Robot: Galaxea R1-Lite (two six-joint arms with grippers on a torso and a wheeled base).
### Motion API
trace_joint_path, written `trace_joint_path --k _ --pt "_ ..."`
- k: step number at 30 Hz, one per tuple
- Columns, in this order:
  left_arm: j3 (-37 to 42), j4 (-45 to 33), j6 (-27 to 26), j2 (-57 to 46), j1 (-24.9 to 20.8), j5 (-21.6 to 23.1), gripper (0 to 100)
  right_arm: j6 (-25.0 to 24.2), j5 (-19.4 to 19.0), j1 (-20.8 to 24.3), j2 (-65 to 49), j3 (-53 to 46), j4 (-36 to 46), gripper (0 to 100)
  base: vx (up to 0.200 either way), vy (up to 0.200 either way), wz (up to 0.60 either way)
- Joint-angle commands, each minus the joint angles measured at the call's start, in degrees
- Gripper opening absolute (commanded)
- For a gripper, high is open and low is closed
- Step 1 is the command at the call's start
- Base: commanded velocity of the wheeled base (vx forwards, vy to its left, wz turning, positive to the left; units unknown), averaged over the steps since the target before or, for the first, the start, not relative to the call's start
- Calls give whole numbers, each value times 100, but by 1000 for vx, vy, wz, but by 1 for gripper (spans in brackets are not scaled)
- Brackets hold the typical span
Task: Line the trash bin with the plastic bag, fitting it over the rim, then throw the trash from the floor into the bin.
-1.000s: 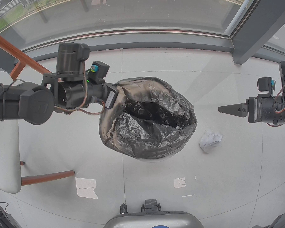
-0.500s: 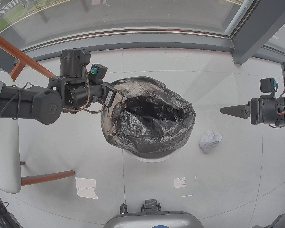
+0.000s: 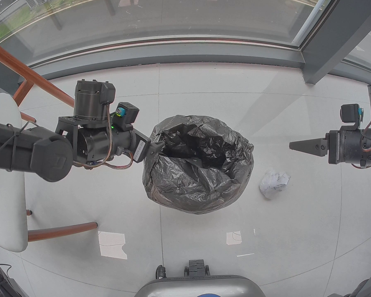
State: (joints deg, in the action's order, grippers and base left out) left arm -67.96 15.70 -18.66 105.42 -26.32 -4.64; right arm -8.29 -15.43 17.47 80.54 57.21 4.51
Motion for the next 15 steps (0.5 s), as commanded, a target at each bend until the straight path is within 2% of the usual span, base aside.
trace_joint_path --k 1,9,11,15 --pt "266 12 -23 -567 -638 69 100 12 -4 -7 -56 -122 -3 100 0 0 0" --pt "1022 91 -23 -593 -1464 78 100 12 -4 -7 -153 -254 6 100 0 0 0" --pt "1075 179 38 -602 -1473 69 100 3 -4 -68 -223 -404 6 100 0 0 0" --pt "1039 276 153 -787 -1332 7 100 47 5 -639 -232 -957 -3 100 0 0 0"
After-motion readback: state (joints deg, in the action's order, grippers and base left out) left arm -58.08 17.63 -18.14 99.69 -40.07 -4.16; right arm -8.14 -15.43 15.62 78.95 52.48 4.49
